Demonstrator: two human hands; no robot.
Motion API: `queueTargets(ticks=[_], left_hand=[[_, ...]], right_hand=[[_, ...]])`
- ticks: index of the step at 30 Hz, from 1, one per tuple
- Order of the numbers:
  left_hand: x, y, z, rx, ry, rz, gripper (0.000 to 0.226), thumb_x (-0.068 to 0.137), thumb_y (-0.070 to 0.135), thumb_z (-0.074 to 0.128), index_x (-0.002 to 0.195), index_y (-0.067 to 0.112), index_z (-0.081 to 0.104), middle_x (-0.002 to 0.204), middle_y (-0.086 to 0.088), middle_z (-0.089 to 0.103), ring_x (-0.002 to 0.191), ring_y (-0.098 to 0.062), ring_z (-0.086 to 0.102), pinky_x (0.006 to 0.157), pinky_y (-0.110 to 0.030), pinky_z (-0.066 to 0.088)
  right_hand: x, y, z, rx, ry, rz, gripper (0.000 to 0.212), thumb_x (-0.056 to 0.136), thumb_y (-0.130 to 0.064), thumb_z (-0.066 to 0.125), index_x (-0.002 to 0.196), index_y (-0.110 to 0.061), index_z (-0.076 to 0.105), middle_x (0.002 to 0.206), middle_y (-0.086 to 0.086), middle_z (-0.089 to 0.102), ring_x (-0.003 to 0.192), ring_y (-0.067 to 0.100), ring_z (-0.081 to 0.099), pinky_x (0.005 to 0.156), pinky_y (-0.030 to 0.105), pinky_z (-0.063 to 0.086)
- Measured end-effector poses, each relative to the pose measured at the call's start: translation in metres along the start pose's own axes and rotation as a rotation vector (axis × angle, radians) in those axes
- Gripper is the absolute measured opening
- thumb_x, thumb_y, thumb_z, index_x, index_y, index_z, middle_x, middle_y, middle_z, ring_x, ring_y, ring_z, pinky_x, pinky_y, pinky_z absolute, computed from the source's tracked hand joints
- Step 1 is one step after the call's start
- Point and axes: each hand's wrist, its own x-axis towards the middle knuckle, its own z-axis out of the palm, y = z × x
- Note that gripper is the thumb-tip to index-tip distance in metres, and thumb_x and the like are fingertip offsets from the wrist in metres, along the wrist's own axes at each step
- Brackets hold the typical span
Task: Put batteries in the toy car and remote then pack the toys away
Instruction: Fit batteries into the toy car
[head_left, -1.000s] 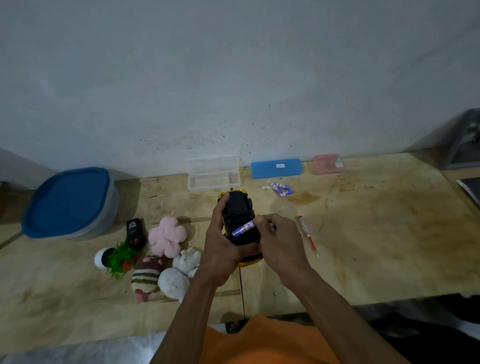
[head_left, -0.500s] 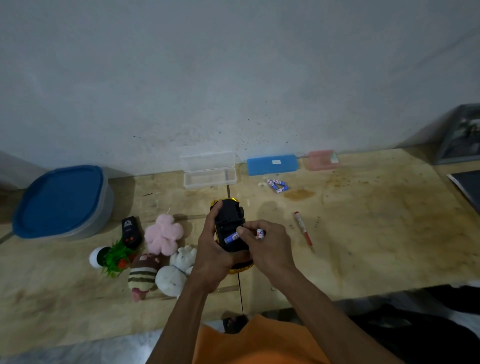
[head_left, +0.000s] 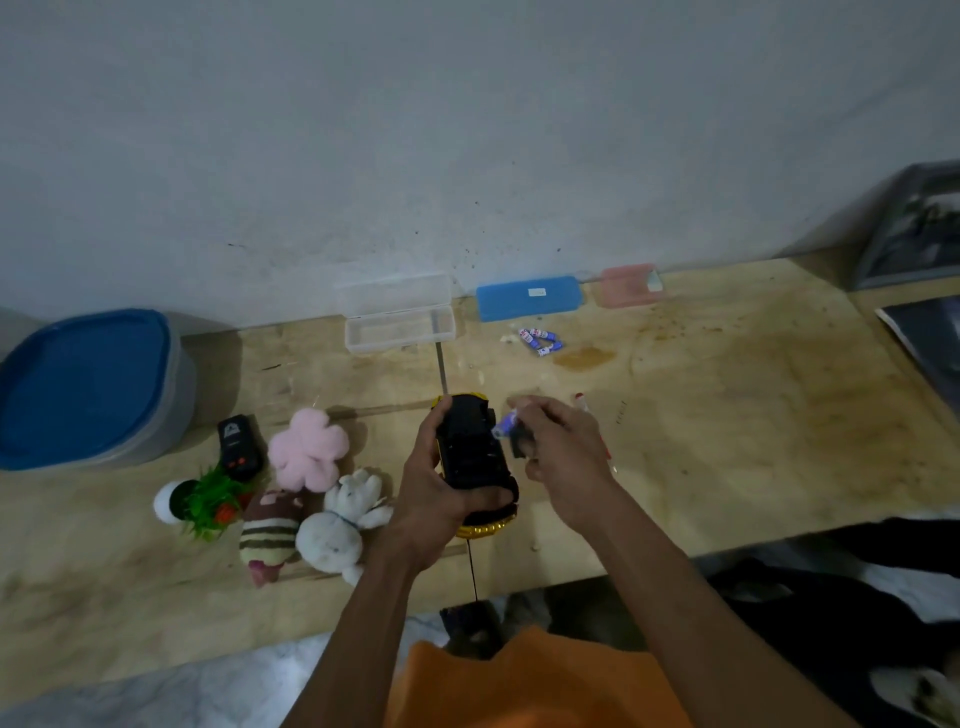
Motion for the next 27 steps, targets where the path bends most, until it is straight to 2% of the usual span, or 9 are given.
queueTargets(ticks=[2,4,7,12,15,18,19,22,27], left_hand=[[0.009,-0.005,0.005,-0.020,-0.001,-0.048,0.119,0.055,-0.015,0.089,0.148,0.040,0.038,0.141,0.001,0.052,0.116,-0.019,0.063,0.079,-0.035,0.061],[0.021,-0.010,0.011,-0.023,-0.007,-0.086,0.119,0.056,-0.016,0.088,0.148,0.039,0.038,0.139,0.003,0.053,0.114,-0.015,0.064,0.079,-0.035,0.061],[0.040,-0.017,0.018,0.011,-0.023,-0.133,0.119,0.057,-0.021,0.084,0.152,0.029,0.032,0.130,0.017,0.056,0.105,0.004,0.065,0.076,-0.024,0.059],[0.073,-0.030,0.021,0.089,-0.002,-0.199,0.121,0.054,-0.015,0.090,0.150,0.030,0.032,0.130,0.023,0.050,0.112,-0.002,0.058,0.080,-0.023,0.058],[0.088,-0.036,0.021,0.127,0.021,-0.231,0.122,0.052,-0.018,0.090,0.152,0.021,0.032,0.127,0.024,0.051,0.116,-0.009,0.059,0.090,-0.035,0.057],[0.095,-0.041,0.022,0.169,0.022,-0.237,0.121,0.054,-0.024,0.086,0.152,0.017,0.029,0.125,0.022,0.050,0.103,0.012,0.062,0.084,-0.026,0.059],[0.097,-0.042,0.023,0.197,0.023,-0.243,0.122,0.054,-0.021,0.087,0.152,0.020,0.028,0.127,0.021,0.049,0.105,0.011,0.061,0.088,-0.028,0.058],[0.100,-0.044,0.023,0.351,0.031,-0.251,0.130,0.046,0.006,0.099,0.152,0.032,0.027,0.136,0.014,0.049,0.122,-0.011,0.052,0.106,-0.044,0.048],[0.099,-0.036,0.022,0.594,0.028,-0.277,0.137,0.049,0.024,0.099,0.155,0.040,0.014,0.144,-0.005,0.032,0.131,-0.030,0.039,0.109,-0.054,0.042]], right_hand=[[0.006,-0.009,-0.018,0.266,-0.018,0.139,0.016,0.097,-0.015,0.056,0.100,-0.008,0.070,0.067,0.002,0.059,0.053,0.011,0.046,0.040,0.021,0.029],[0.016,-0.015,-0.033,0.392,-0.010,0.232,0.016,0.099,-0.020,0.053,0.095,-0.009,0.065,0.066,0.002,0.056,0.053,0.013,0.048,0.038,0.020,0.029],[0.034,-0.018,-0.049,0.330,0.043,0.269,0.030,0.098,-0.041,0.056,0.084,-0.015,0.060,0.061,-0.002,0.052,0.053,0.012,0.048,0.041,0.021,0.028],[0.062,-0.023,-0.064,0.196,0.044,0.303,0.049,0.086,-0.065,0.057,0.080,-0.017,0.059,0.059,-0.002,0.047,0.051,0.012,0.044,0.043,0.022,0.029],[0.074,-0.027,-0.068,0.123,-0.009,0.342,0.050,0.085,-0.068,0.057,0.076,-0.019,0.057,0.058,-0.003,0.047,0.052,0.012,0.045,0.045,0.023,0.030],[0.084,-0.030,-0.068,0.089,-0.071,0.344,0.048,0.087,-0.066,0.056,0.072,-0.020,0.053,0.060,-0.003,0.047,0.052,0.012,0.046,0.046,0.024,0.031],[0.088,-0.030,-0.066,0.084,-0.086,0.348,0.048,0.088,-0.065,0.055,0.071,-0.020,0.052,0.060,-0.003,0.047,0.053,0.012,0.046,0.047,0.024,0.031],[0.095,-0.030,-0.062,0.079,-0.106,0.371,0.049,0.091,-0.064,0.051,0.069,-0.020,0.051,0.059,-0.001,0.048,0.052,0.013,0.046,0.047,0.025,0.034],[0.092,-0.026,-0.059,0.121,-0.068,0.372,0.049,0.091,-0.064,0.051,0.073,-0.019,0.053,0.059,-0.001,0.049,0.049,0.014,0.045,0.046,0.025,0.035]])
